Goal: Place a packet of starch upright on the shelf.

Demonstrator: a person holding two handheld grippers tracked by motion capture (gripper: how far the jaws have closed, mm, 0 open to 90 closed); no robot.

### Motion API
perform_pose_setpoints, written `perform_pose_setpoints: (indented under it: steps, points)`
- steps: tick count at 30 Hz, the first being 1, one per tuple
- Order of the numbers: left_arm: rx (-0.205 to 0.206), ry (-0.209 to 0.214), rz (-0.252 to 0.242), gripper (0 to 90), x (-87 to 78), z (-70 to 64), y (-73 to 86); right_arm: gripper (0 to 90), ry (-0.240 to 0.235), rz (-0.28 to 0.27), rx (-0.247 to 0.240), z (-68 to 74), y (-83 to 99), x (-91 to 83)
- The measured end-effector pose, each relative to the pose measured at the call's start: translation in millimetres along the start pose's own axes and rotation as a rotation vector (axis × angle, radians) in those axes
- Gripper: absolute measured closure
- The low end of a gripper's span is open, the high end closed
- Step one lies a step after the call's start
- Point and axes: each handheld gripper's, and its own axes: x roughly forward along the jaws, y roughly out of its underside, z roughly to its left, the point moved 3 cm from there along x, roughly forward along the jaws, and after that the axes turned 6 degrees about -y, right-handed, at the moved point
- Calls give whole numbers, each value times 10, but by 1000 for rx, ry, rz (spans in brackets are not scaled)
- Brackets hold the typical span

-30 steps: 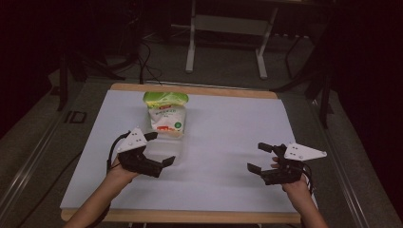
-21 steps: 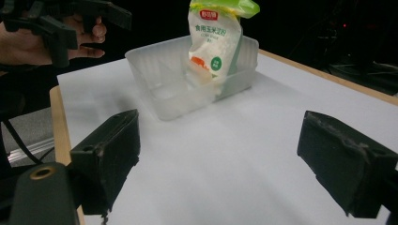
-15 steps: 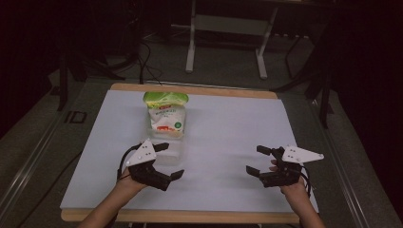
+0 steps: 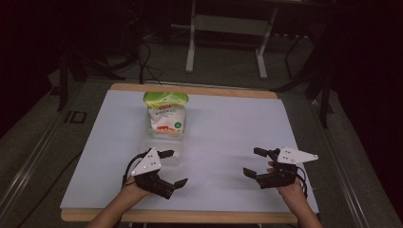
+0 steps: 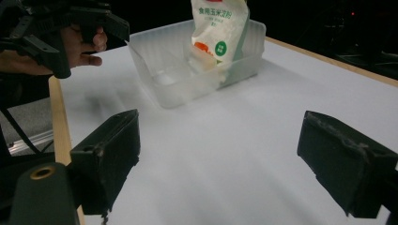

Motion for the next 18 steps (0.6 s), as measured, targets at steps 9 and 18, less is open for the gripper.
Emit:
perform_pose_setpoints:
  steps: [9,18]
  points:
    - [30,58,-2,0,56,-66,62,134,-17,16,7,0,61,69]
    - [47,72,8,0,114,-98,106,134,-13,33,15,-30,129,118]
